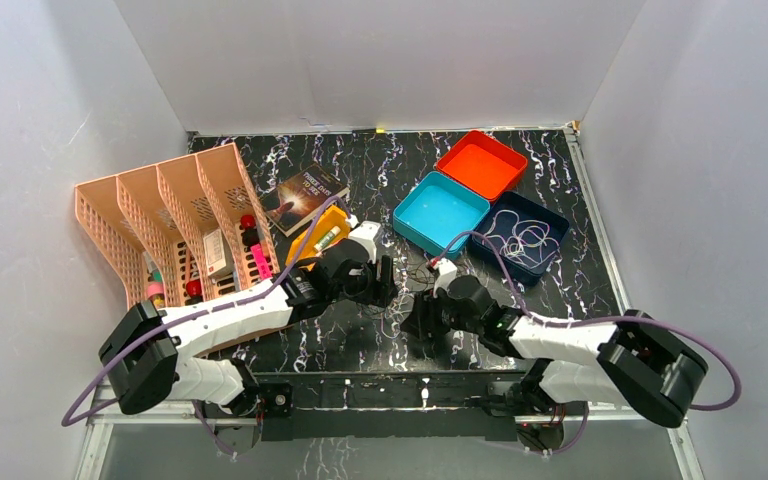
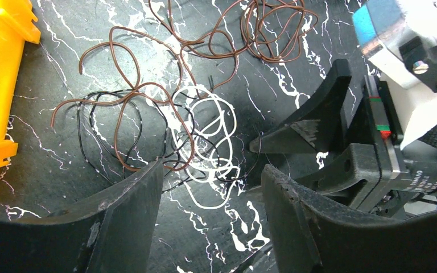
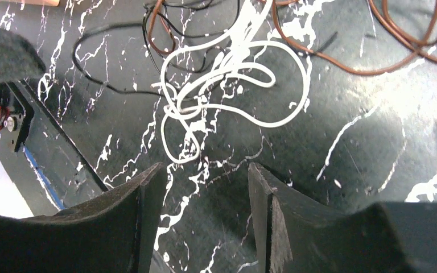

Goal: Untangle the cables

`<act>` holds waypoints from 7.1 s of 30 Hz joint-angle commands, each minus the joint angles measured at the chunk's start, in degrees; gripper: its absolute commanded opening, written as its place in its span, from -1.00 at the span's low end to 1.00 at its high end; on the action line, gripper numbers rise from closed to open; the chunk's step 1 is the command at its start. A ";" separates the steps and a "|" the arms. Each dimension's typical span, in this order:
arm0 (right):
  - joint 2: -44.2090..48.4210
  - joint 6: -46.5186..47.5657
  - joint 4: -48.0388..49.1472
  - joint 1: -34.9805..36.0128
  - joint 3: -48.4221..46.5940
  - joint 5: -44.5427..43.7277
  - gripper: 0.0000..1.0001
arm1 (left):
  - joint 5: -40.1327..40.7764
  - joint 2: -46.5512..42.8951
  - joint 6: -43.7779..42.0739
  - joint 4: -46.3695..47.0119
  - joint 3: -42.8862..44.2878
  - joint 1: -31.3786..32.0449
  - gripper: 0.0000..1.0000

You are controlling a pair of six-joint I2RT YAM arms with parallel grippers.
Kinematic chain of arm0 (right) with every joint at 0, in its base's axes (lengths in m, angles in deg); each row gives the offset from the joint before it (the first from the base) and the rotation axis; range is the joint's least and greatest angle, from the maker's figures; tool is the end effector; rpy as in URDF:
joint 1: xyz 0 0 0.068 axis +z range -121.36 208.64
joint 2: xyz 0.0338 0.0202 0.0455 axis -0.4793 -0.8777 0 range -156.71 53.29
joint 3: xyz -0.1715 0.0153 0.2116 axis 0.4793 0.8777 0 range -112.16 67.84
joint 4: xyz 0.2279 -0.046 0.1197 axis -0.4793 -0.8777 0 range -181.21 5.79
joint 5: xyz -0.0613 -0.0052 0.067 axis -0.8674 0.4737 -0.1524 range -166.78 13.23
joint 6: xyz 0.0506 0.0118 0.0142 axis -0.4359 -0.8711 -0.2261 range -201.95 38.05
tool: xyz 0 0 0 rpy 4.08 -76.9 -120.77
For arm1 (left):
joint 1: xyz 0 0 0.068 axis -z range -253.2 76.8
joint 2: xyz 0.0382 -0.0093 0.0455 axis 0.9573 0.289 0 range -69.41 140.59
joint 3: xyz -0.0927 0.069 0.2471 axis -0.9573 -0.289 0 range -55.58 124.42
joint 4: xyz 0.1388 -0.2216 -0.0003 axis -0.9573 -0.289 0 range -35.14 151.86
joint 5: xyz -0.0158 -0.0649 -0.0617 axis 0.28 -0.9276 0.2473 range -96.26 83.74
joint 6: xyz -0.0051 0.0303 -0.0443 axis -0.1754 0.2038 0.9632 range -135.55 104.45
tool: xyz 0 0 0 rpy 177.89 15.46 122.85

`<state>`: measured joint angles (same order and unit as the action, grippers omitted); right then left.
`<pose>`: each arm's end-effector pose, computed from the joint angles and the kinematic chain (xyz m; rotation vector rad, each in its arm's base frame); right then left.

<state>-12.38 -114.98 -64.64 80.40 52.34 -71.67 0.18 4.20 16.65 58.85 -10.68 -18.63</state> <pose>0.1265 0.1657 0.1487 -0.4242 2.2196 0.9433 0.1669 -0.2277 0.2442 0.3622 2.1907 -0.7593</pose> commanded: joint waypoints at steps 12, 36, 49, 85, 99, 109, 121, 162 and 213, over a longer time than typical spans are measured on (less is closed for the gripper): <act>-11.52 2.75 20.82 0.07 -0.57 2.03 -0.13 | -0.25 -0.85 0.10 1.68 0.08 0.29 0.25; 13.56 9.74 -22.10 0.04 -12.29 -12.27 -1.00 | 4.22 -3.22 0.92 7.84 -2.22 0.21 0.29; 15.40 13.48 -35.91 0.07 -32.96 -22.51 -1.00 | 6.77 -16.24 -4.95 16.08 -9.58 0.06 0.36; 1.94 13.47 -44.33 -28.53 -50.49 -25.88 -1.00 | 1.93 -5.77 -13.38 4.41 1.50 -9.47 0.73; -5.78 10.52 -35.36 -42.16 -46.29 -24.88 -1.00 | -4.06 2.64 -18.19 8.30 6.37 -14.40 0.73; -11.28 6.78 -29.78 -45.26 -41.44 -18.40 -1.00 | -4.92 3.03 -18.11 9.70 4.24 -14.49 0.73; -23.54 5.36 -23.85 -47.88 -38.71 -19.00 -1.00 | -6.06 1.12 -20.01 5.00 6.28 -14.53 0.73; 12.91 7.86 -33.90 -48.39 -28.35 4.44 0.11 | 8.13 8.15 -5.91 -1.00 11.73 3.59 0.66; 24.28 5.37 -17.34 -48.00 -16.88 24.30 0.40 | 16.14 8.24 -14.75 -16.94 32.98 4.15 -1.00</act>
<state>10.19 -109.19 -90.84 32.08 35.07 -53.01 13.99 17.64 3.12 45.24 18.17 -14.68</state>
